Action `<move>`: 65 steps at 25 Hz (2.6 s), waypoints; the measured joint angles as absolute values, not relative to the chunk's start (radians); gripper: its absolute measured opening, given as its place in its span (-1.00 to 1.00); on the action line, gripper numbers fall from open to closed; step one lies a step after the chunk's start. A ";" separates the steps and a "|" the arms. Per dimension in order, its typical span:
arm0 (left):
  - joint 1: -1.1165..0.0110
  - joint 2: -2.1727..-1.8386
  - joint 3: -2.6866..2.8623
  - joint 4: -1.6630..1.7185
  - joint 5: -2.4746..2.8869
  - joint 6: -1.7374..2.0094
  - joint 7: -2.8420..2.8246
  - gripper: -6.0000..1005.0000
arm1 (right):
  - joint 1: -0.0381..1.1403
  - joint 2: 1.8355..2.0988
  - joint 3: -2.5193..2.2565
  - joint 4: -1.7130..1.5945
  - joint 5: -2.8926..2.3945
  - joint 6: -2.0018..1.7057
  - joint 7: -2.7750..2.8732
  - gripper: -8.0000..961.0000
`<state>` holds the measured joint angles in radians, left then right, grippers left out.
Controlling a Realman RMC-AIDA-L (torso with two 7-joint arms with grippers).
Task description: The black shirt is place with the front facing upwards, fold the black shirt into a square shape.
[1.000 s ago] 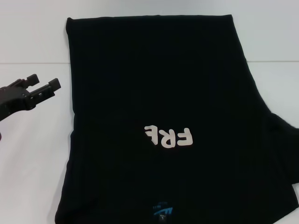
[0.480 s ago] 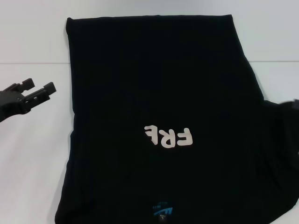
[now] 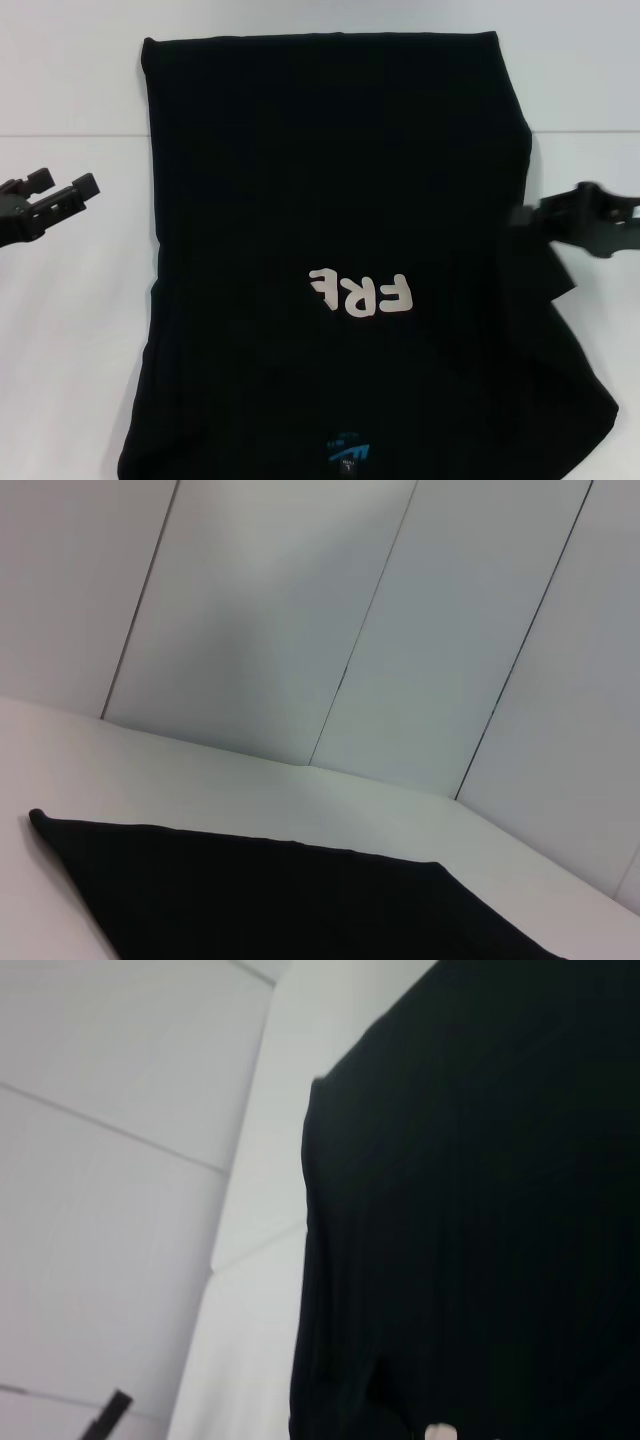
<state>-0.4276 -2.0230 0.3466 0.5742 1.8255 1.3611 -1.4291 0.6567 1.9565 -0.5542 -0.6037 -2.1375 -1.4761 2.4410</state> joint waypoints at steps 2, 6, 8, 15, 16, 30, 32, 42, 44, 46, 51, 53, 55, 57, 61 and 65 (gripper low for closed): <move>-0.426 -2.022 0.346 0.575 1.825 1.361 -1.429 0.71 | 0.674 1.959 -0.597 -0.587 -2.140 -1.451 2.455 -0.77; -0.425 -2.022 0.344 0.575 1.825 1.357 -1.426 0.71 | 0.691 1.968 -0.694 -0.581 -2.143 -1.402 2.496 -0.75; -0.425 -2.022 0.344 0.575 1.825 1.355 -1.425 0.71 | 0.694 1.973 -0.728 -0.581 -2.143 -1.383 2.505 -0.74; -0.426 -2.023 0.344 0.575 1.825 1.356 -1.425 0.71 | 0.730 1.989 -0.799 -0.539 -2.143 -1.339 2.519 -0.70; -0.426 -2.023 0.344 0.575 1.825 1.356 -1.425 0.71 | 0.738 1.991 -0.805 -0.532 -2.143 -1.333 2.519 -0.70; -0.429 -2.023 0.346 0.575 1.825 1.362 -1.426 0.71 | 0.768 2.011 -0.835 -0.477 -2.138 -1.250 2.510 -0.15; -0.428 -2.023 0.348 0.575 1.825 1.362 -1.429 0.71 | 0.766 2.013 -0.832 -0.480 -2.135 -1.258 2.505 0.15; -0.425 -1.990 0.363 0.622 1.837 1.464 -1.548 0.71 | 0.626 1.966 -0.728 -0.699 -2.059 -1.556 2.466 0.69; -0.425 -1.985 0.366 0.634 1.837 1.479 -1.575 0.71 | 0.585 1.958 -0.729 -0.774 -2.104 -1.584 2.510 0.77; -0.426 -1.983 0.369 0.638 1.841 1.484 -1.588 0.71 | 0.553 1.957 -0.727 -0.819 -2.155 -1.591 2.542 0.83; -0.449 -1.982 0.371 0.639 1.872 1.483 -1.607 0.71 | 0.505 1.946 -0.722 -0.832 -2.270 -1.613 2.586 0.88; -0.459 -1.982 0.371 0.639 1.880 1.482 -1.611 0.71 | 0.499 1.950 -0.722 -0.830 -2.306 -1.618 2.590 0.86; -0.468 -1.982 0.371 0.639 1.885 1.483 -1.613 0.71 | 0.494 1.958 -0.722 -0.830 -2.343 -1.619 2.591 0.84; -0.472 -1.982 0.371 0.640 1.886 1.486 -1.613 0.71 | 0.491 1.966 -0.722 -0.830 -2.370 -1.618 2.589 0.82; -0.474 -1.982 0.371 0.640 1.885 1.487 -1.611 0.71 | 0.490 1.980 -0.726 -0.828 -2.398 -1.610 2.584 0.77; -0.470 -1.982 0.369 0.640 1.884 1.488 -1.611 0.71 | 0.497 1.989 -0.731 -0.821 -2.417 -1.609 2.582 0.73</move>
